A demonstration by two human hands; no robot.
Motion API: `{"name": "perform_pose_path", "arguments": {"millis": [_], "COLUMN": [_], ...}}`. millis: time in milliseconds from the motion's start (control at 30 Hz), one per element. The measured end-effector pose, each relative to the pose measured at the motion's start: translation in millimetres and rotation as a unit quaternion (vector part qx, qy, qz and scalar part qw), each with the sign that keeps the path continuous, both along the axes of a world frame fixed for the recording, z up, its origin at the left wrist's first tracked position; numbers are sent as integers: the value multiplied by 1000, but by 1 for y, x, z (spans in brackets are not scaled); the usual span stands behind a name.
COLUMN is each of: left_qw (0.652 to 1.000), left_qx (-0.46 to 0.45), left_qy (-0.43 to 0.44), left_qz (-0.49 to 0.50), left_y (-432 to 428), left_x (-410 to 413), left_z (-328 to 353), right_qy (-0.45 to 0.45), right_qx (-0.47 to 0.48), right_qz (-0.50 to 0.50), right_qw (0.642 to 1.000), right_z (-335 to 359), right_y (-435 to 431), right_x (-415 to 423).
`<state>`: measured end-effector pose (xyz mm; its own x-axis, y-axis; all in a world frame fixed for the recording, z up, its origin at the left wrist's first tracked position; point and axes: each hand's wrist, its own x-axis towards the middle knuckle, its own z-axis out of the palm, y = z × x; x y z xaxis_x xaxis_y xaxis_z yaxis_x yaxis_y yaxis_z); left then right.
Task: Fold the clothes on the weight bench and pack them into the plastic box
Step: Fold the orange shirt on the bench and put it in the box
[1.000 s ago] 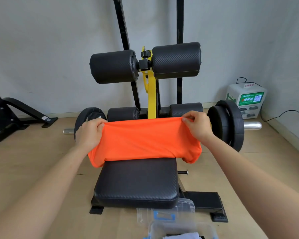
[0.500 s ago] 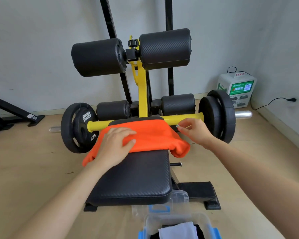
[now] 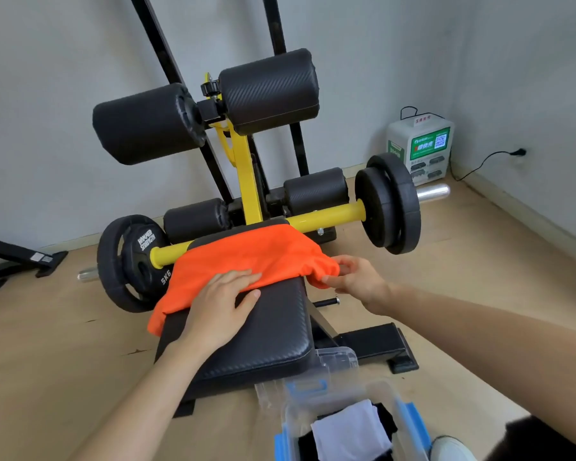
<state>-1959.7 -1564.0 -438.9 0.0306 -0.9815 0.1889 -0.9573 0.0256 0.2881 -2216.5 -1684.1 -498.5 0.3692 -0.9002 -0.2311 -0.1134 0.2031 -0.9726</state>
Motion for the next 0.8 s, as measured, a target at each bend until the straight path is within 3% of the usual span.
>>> {"name": "perform_pose_path", "arguments": {"millis": [300, 567, 800], "left_qw": [1000, 1000, 1000], "left_qx": [5, 7, 2], "left_qy": [-9, -13, -15], "left_qz": [0, 3, 2], "left_y": [0, 0, 1], "left_x": [2, 2, 0], "left_z": [-3, -3, -3], "right_qy": [4, 31, -37], "right_qx": [-6, 115, 275], "right_qz": [8, -54, 30], "right_qw": [1000, 991, 960], "right_z": [23, 18, 6], "right_y": [-18, -23, -8], "right_x": [-46, -49, -15]}}
